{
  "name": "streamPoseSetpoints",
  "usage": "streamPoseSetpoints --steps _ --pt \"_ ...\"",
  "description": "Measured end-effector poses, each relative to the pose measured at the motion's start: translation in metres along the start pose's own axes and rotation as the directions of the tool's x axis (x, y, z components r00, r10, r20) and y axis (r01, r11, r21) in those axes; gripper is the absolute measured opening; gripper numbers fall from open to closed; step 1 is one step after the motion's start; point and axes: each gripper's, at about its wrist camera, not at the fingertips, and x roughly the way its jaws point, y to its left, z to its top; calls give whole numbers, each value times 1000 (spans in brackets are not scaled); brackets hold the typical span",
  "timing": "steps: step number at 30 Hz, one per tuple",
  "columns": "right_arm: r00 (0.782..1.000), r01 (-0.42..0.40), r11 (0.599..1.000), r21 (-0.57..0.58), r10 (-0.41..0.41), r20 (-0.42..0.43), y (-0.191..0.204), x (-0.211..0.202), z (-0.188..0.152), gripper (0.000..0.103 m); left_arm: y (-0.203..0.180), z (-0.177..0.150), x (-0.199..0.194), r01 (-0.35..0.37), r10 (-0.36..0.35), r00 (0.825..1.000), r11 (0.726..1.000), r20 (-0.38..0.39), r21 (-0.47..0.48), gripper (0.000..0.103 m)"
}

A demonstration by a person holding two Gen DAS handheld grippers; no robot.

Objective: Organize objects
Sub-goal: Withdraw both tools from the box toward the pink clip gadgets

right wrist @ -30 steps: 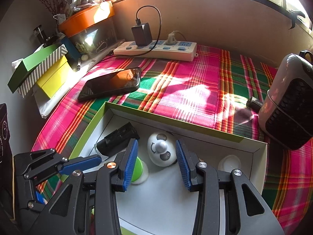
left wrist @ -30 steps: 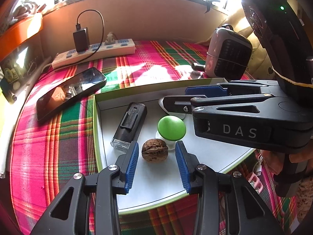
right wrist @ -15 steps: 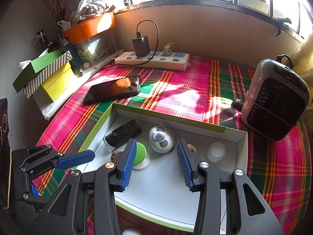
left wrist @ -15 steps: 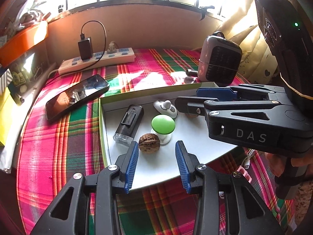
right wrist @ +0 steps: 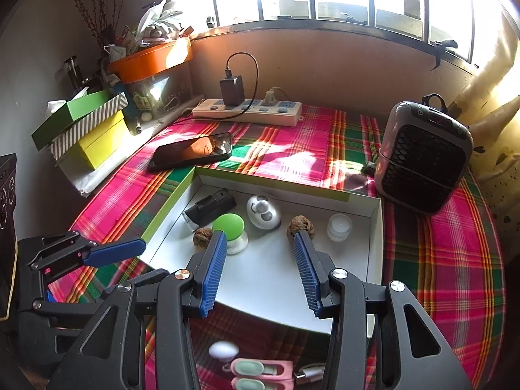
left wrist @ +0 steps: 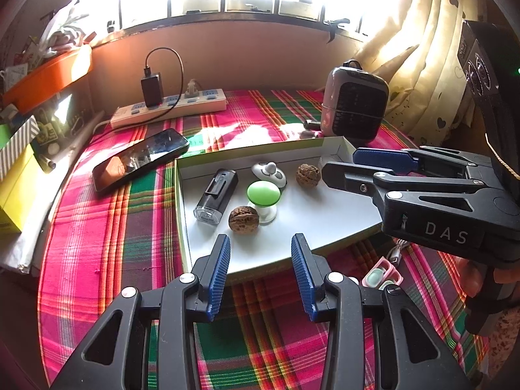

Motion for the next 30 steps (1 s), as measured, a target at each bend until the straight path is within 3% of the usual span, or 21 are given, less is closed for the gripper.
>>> streamPoseSetpoints --steps 9,23,30 --pt "998 58 998 9 -59 24 -4 -20 -29 51 -4 -17 -15 38 -38 999 999 24 -28 38" --pt "992 128 989 71 -127 -7 -33 -40 -87 51 -26 -40 -7 87 -88 995 996 -38 -13 38" --pt "996 92 991 94 -90 -25 -31 -39 -103 52 -36 -42 3 106 -106 992 994 -70 -7 38"
